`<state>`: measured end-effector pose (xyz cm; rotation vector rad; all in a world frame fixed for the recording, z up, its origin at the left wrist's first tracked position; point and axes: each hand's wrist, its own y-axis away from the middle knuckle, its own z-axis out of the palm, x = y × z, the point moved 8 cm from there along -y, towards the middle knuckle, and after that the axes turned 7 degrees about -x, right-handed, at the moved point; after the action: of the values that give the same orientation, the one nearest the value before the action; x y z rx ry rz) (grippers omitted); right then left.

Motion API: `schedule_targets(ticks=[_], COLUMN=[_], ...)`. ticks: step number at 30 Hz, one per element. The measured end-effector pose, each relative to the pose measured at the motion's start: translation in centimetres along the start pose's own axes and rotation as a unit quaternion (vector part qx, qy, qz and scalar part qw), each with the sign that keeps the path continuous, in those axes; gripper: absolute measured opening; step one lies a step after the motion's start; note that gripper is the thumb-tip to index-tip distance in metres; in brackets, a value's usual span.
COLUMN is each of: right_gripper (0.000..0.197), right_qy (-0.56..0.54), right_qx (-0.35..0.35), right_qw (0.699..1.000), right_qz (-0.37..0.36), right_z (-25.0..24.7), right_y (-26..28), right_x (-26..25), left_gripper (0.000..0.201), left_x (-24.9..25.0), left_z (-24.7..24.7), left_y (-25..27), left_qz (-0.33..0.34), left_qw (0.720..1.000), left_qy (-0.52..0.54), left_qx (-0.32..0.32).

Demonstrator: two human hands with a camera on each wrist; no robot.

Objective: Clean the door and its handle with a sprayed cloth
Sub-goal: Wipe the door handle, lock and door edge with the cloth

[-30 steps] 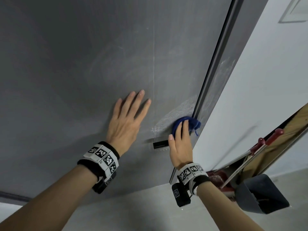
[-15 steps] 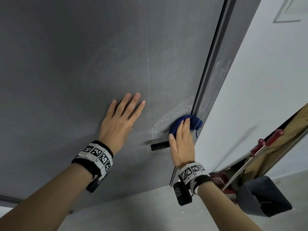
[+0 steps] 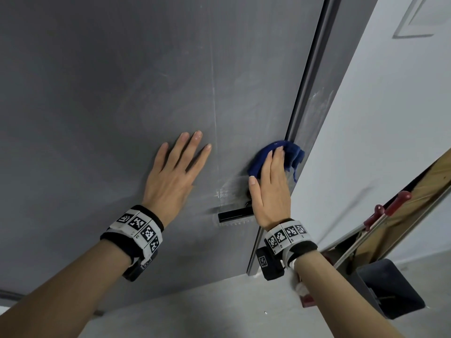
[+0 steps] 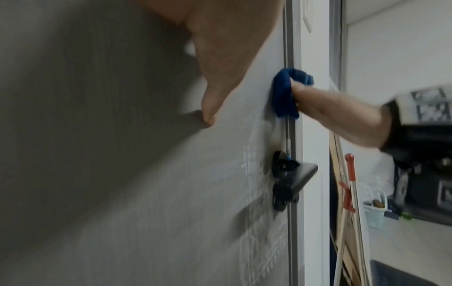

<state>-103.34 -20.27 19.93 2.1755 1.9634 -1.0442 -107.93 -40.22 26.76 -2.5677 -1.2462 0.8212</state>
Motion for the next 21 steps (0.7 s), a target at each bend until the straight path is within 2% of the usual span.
schedule_targets(ticks=[3, 6, 8, 13, 16, 18, 21], right_gripper=[0.067, 0.068, 0.067, 0.067, 0.068, 0.067, 0.066], right_qy=[0.019, 0.030, 0.032, 0.009, 0.005, 0.036, 0.096], right_qx=[-0.039, -0.109, -0.120, -0.004, 0.020, -0.026, -0.148], right_qw=[0.999, 0.994, 0.992, 1.000, 0.999, 0.998, 0.983], right_qz=[-0.001, 0.003, 0.010, -0.017, -0.041, -0.049, -0.056], right_z=[2.5, 6.0, 6.4, -0.2, -1.6, 0.8, 6.3], right_y=[1.4, 4.3, 4.8, -0.2, -1.4, 0.1, 4.4], right_x=[1.3, 2.4, 2.5, -1.1, -2.5, -2.0, -0.3], left_gripper=[0.124, 0.126, 0.126, 0.125, 0.126, 0.125, 0.123], left_x=[-0.1, 0.0, 0.0, -0.2, -0.1, 0.0, -0.1], left_z=[-1.2, -1.4, -1.2, -1.3, -1.3, -1.3, -1.4], left_y=[-1.2, -1.4, -1.3, -1.3, -1.3, -1.2, -1.2], left_qz=[-0.001, 0.007, 0.010, 0.013, 0.009, 0.008, 0.012], left_qw=[1.000, 1.000, 1.000, 1.000, 1.000, 1.000, 1.000], left_qy=[-0.001, -0.001, 0.000, -0.002, 0.001, 0.004, 0.003], left_qx=[0.003, 0.004, 0.005, 0.010, 0.010, 0.006, 0.005])
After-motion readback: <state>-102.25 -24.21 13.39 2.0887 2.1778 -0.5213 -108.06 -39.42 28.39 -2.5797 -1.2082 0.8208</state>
